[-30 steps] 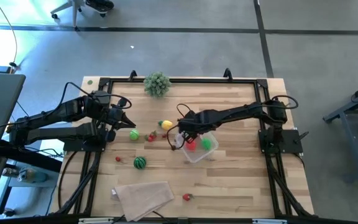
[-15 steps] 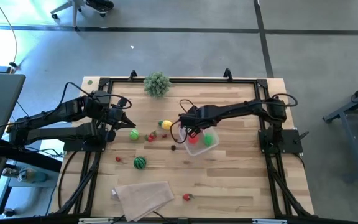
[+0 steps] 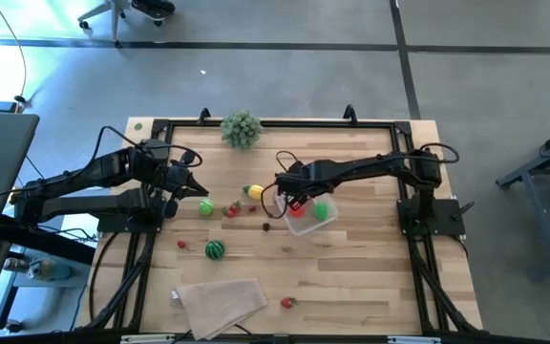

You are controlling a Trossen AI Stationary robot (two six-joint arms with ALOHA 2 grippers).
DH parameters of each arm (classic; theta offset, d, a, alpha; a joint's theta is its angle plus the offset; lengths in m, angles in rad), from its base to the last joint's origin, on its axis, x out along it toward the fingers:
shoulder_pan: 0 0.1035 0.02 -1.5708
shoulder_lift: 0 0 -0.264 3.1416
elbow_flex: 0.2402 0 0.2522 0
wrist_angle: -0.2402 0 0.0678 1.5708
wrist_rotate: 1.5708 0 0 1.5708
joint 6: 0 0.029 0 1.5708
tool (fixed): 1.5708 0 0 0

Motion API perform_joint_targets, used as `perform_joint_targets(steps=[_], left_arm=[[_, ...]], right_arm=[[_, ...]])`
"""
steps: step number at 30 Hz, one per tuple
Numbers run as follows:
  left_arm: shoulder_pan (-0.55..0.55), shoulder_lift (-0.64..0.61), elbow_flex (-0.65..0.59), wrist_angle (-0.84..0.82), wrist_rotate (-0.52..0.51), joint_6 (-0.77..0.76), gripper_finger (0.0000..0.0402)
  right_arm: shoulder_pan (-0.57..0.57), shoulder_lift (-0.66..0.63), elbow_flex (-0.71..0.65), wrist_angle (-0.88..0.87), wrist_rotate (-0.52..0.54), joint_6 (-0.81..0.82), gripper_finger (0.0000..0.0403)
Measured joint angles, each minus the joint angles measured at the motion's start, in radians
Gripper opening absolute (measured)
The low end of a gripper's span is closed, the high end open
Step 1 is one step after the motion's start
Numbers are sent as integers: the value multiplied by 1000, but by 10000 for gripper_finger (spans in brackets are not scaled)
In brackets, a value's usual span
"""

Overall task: Pick and placing Produce into tupperware
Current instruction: Adjust the transparent bin, then put the bottom strawberry into the transparent bin

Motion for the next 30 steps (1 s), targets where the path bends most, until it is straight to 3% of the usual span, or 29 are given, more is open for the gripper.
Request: perform_joint_targets(steps=[9,14,20,25,30], left_arm=[[0,0,0,0,0,0,17],[0,0,0,0,0,0,17],[0,0,0,0,0,0,17],[0,0,0,0,0,0,17],[0,0,0,0,0,0,17]], right_arm=[[149,-186,0,68,-3,100,238],[263,-237,1,100,-65,331,238],[362,-200,0,90,-187,570,238],[407,-136,0,124,-164,535,238],[430,-95,0,209,-89,301,238]])
